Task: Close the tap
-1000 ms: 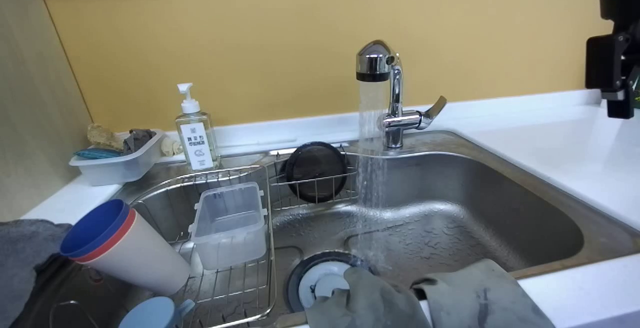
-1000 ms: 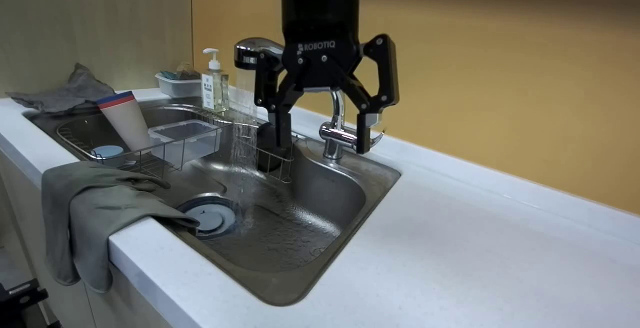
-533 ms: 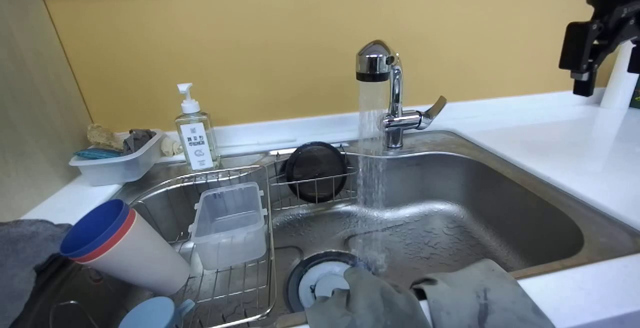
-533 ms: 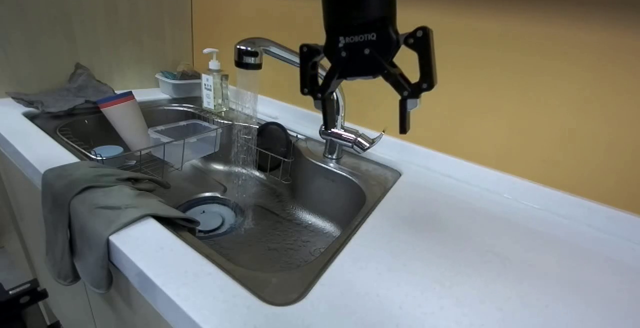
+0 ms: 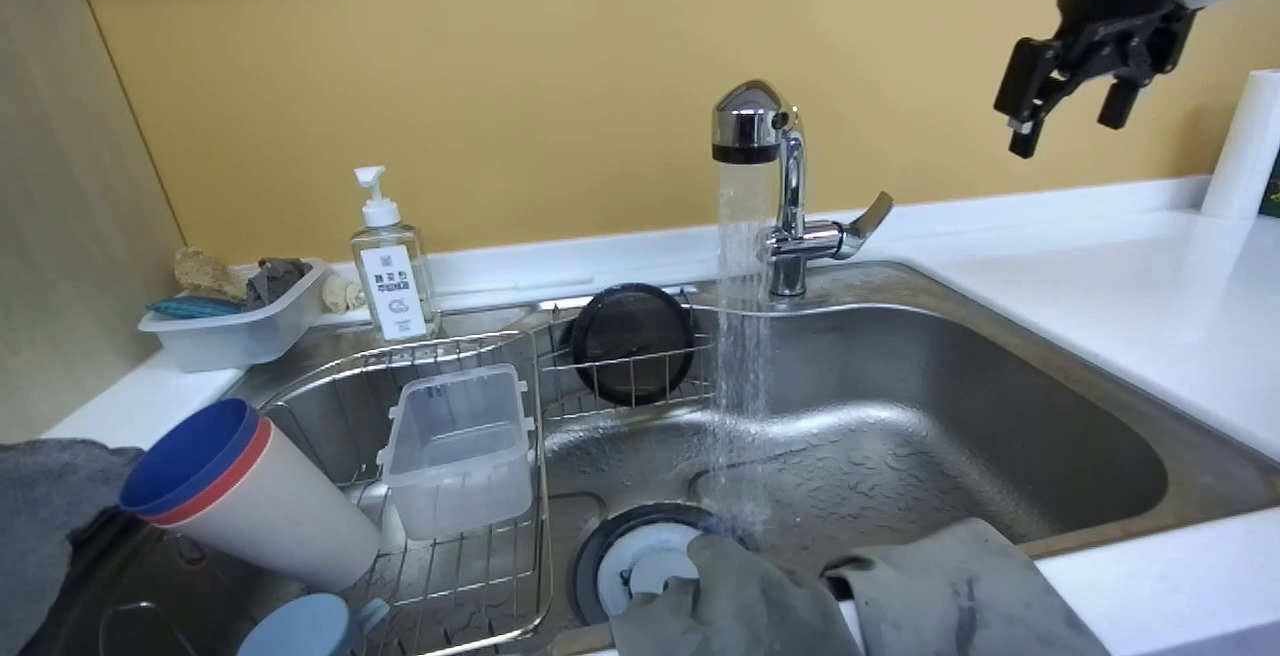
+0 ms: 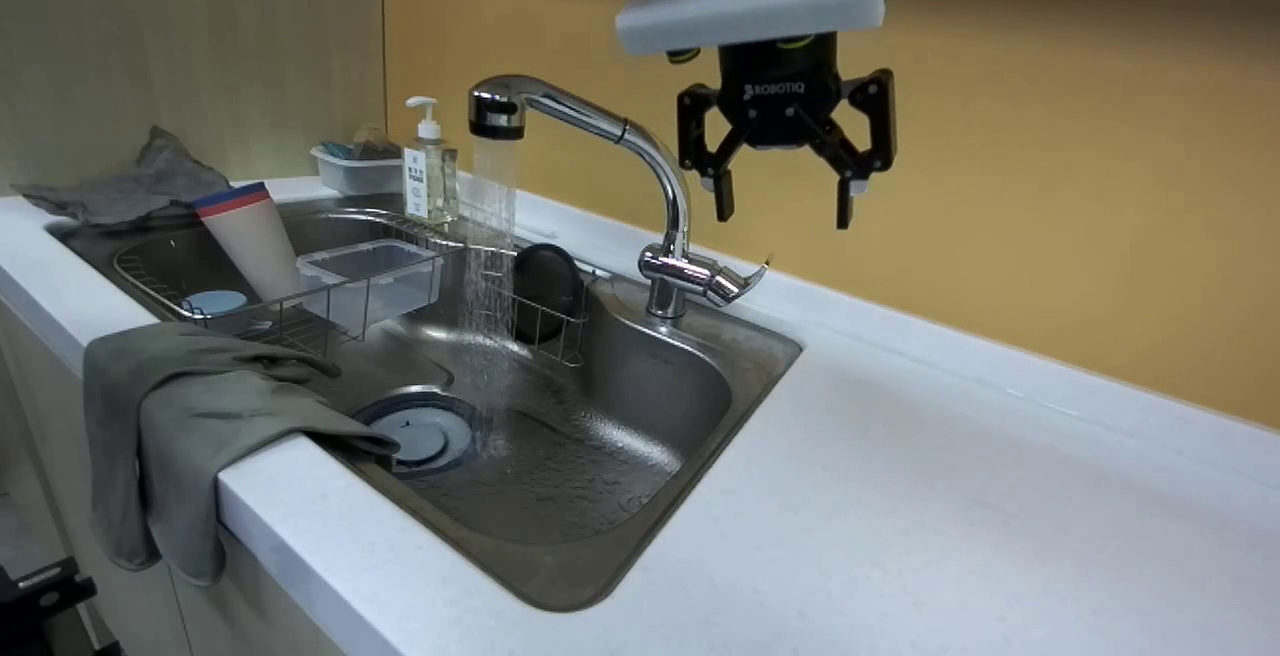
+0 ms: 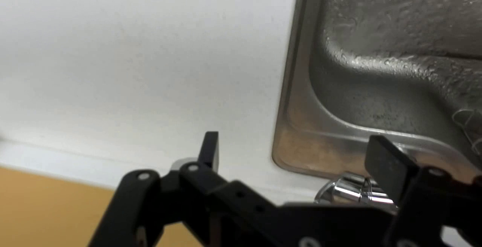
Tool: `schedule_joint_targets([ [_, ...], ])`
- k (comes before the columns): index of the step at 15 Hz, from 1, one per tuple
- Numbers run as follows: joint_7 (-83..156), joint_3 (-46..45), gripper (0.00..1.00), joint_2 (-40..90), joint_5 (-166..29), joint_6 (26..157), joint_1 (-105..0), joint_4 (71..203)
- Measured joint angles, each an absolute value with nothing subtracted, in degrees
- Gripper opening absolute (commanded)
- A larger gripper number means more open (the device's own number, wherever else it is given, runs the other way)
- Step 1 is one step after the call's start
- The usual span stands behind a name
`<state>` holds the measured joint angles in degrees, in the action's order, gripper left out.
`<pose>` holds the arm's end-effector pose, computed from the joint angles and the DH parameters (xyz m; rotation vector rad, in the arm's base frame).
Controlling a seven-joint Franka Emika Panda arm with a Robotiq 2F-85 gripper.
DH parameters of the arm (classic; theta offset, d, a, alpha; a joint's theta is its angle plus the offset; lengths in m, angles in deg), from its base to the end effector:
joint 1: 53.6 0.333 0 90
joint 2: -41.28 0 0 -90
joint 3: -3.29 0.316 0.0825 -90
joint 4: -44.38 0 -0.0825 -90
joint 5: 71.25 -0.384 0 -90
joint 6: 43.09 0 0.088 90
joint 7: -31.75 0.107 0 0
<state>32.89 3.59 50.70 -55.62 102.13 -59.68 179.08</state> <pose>0.5075 -0.0483 0.4329 2.8912 0.1108 0.4941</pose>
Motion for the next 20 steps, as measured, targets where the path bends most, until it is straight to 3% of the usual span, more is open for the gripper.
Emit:
schedule_joint_targets([
  [9,34.1,3.4,1.0,43.8,-58.7,105.4,-58.3,172.8],
  [20,35.4,3.2,1.0,28.5,-71.1,123.6,-57.9,165.0],
])
